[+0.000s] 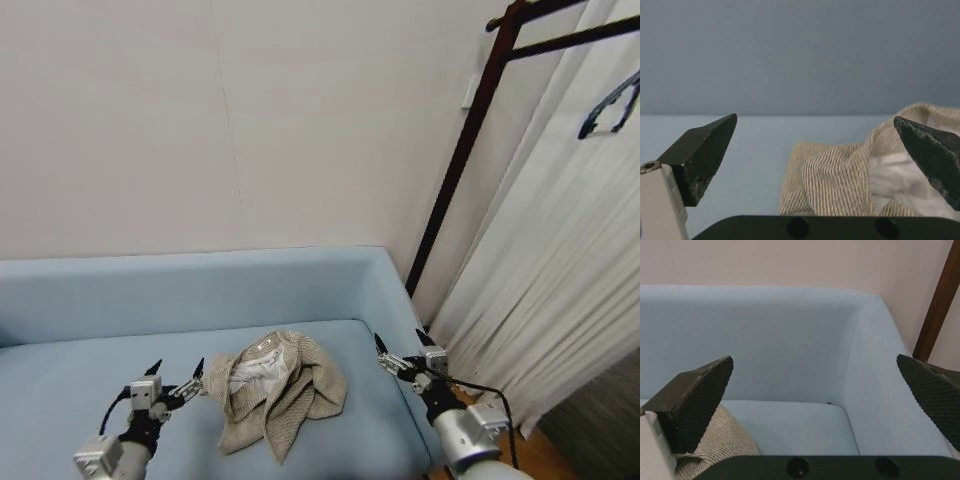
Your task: Pick up the clothes from the sofa and hang them on the clothes hanger.
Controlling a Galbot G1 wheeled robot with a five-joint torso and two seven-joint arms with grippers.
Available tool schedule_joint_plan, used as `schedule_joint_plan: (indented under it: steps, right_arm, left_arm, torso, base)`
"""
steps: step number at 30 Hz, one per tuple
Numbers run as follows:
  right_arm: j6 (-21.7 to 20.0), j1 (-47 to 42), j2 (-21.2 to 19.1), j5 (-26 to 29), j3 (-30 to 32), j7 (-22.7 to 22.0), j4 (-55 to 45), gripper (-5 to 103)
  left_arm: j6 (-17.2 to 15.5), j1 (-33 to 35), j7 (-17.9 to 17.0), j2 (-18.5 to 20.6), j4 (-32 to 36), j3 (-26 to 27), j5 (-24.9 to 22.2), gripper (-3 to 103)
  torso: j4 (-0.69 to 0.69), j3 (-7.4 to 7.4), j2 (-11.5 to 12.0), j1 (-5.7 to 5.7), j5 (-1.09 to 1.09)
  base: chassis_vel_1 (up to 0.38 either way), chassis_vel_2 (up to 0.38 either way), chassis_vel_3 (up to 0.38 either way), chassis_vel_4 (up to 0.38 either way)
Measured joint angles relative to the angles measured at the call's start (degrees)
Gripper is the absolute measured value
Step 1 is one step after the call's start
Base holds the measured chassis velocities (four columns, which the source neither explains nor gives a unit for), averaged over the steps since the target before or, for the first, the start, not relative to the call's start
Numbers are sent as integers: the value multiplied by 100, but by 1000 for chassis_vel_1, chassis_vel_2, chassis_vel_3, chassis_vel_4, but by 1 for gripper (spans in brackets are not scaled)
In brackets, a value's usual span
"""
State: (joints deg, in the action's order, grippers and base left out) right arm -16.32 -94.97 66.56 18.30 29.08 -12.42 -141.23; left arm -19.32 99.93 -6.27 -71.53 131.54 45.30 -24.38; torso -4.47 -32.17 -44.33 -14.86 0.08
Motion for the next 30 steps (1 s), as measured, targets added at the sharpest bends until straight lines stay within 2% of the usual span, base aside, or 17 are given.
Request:
schedule_joint_plan:
  steps: [3,4,6,11,14,15,18,20,23,30]
  right_arm:
    - [-34,3,-147,109,-40,-86,110,100]
    - [-34,3,-147,109,-40,-86,110,100]
    - [-47,-1,-228,152,-103,-151,189,100]
    - [-99,42,-374,225,-190,-221,340,100]
    - [-142,126,-461,290,-203,-272,437,100]
    - [-142,126,-461,290,-203,-272,437,100]
    - [-190,214,-543,389,-203,-323,507,100]
    - [-218,319,-601,447,-247,-347,554,100]
    - [-238,534,-711,522,-352,-361,704,100]
    - [-239,597,-690,534,-365,-372,814,100]
  left_arm:
    - [-560,-276,-266,204,-220,-231,-202,100]
    - [-560,-276,-266,204,-220,-231,-202,100]
    - [-777,-474,-415,375,-474,-445,-414,100]
    - [-880,-967,-530,709,-1012,-1041,-521,100]
    - [-1067,-1463,-787,891,-1292,-1623,-679,100]
    - [-1067,-1463,-787,891,-1292,-1623,-679,100]
    - [-1422,-1826,-1200,928,-1403,-2054,-805,100]
    - [-1503,-1828,-1283,900,-1399,-2082,-808,100]
    - [-1643,-1725,-1431,814,-1371,-2021,-776,100]
    - [-1656,-1777,-1424,834,-1567,-2021,-767,101]
  torso:
    - [1,0,0,0,1]
    - [1,0,0,0,1]
    - [1,0,0,0,2]
    - [2,0,0,0,1]
    - [1,0,0,-1,2]
    - [1,0,0,-1,2]
    - [-4,0,1,0,1]
    - [-3,0,1,0,1]
    - [5,0,1,-1,2]
    - [0,0,1,0,1]
  base:
    - [0,0,0,0]
    - [0,0,0,0]
    - [0,0,0,0]
    - [0,0,0,0]
    - [0,0,0,0]
    - [0,0,0,0]
    - [0,0,0,0]
    - [0,0,0,0]
    - [0,0,0,0]
    - [0,0,0,0]
